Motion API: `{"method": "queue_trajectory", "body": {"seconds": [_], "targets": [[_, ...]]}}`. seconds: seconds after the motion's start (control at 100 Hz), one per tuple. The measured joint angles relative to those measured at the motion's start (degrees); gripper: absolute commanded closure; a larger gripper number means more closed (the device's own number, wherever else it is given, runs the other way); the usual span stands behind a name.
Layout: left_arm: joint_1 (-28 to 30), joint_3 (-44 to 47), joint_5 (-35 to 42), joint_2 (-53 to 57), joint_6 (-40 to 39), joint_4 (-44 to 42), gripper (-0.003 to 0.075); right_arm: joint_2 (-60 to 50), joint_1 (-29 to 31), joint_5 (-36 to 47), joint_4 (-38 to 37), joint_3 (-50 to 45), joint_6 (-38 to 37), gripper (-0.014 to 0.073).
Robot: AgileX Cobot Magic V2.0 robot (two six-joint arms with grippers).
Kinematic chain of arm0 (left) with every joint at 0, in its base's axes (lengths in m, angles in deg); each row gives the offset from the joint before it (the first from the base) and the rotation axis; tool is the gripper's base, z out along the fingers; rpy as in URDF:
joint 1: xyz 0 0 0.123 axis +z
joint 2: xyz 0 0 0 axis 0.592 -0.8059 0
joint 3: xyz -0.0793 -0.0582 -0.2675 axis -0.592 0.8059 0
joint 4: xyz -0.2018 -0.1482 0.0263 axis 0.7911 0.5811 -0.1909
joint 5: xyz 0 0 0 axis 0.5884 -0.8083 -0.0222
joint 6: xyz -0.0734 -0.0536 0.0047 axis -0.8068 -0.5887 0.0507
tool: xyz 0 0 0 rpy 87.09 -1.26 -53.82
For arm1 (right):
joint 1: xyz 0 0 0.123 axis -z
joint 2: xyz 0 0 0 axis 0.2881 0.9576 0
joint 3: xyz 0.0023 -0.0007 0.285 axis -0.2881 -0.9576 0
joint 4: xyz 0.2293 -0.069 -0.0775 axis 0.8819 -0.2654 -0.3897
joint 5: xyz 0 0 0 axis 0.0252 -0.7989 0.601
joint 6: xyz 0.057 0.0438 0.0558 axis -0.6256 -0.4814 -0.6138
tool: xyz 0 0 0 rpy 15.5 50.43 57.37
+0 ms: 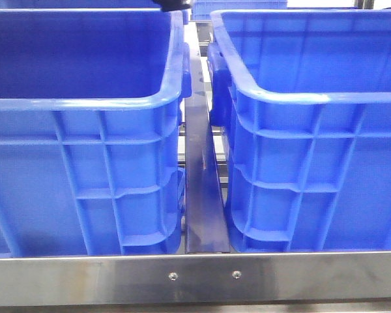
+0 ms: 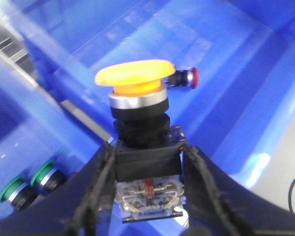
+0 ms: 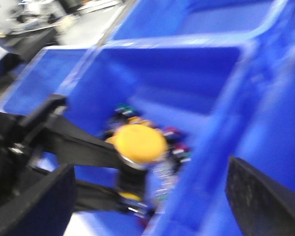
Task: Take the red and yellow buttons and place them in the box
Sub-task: 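Lift the yellow button with the left gripper and grasp it with the right gripper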
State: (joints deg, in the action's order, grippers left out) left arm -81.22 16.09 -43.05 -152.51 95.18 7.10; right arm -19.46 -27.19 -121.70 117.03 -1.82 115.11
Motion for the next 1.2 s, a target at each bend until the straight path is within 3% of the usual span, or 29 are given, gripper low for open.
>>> {"method": "queue_trajectory", "body": {"seconds": [0.18, 0.5, 0.57, 0.76, 0.9, 0.97, 1.12, 1.2], "targets": [[-0.37, 0.0, 0.39, -0.24, 0.42, 0.04, 0.0634, 7.28, -0.22, -4.37, 5.18, 2.56, -0.74, -0.005], [-0.37, 0.0, 0.95, -0.88, 0.54, 0.04, 0.0634, 14.06, -2.02, -6.1, 7.19, 4.6, -0.96, -0.0034], [-0.37, 0.0, 1.15, -0.88, 0.54, 0.04, 0.0635, 14.06, -2.02, -6.71, 7.54, 4.82, -0.96, 0.0034], [-0.37, 0.0, 1.39, -0.88, 0.64, 0.04, 0.0635, 14.06, -2.02, -7.88, 7.62, 4.82, -0.96, 0.0356], [-0.37, 0.0, 1.39, -0.88, 0.64, 0.04, 0.0622, 14.07, -2.02, -8.03, 7.62, 4.82, -1.1, 0.041], [-0.37, 0.0, 1.39, -0.88, 0.75, 0.04, 0.054, 14.07, -2.02, -8.03, 7.62, 4.82, -1.1, 0.041], [-0.37, 0.0, 0.66, -0.88, 1.77, 0.04, 0.0161, 14.17, -2.02, -8.16, 7.62, 4.82, -1.1, 0.041], [-0.37, 0.0, -0.21, -0.88, 1.77, -0.25, 0.0052, 14.17, -1.87, -8.06, 7.62, 4.82, -1.1, 0.041]]}}
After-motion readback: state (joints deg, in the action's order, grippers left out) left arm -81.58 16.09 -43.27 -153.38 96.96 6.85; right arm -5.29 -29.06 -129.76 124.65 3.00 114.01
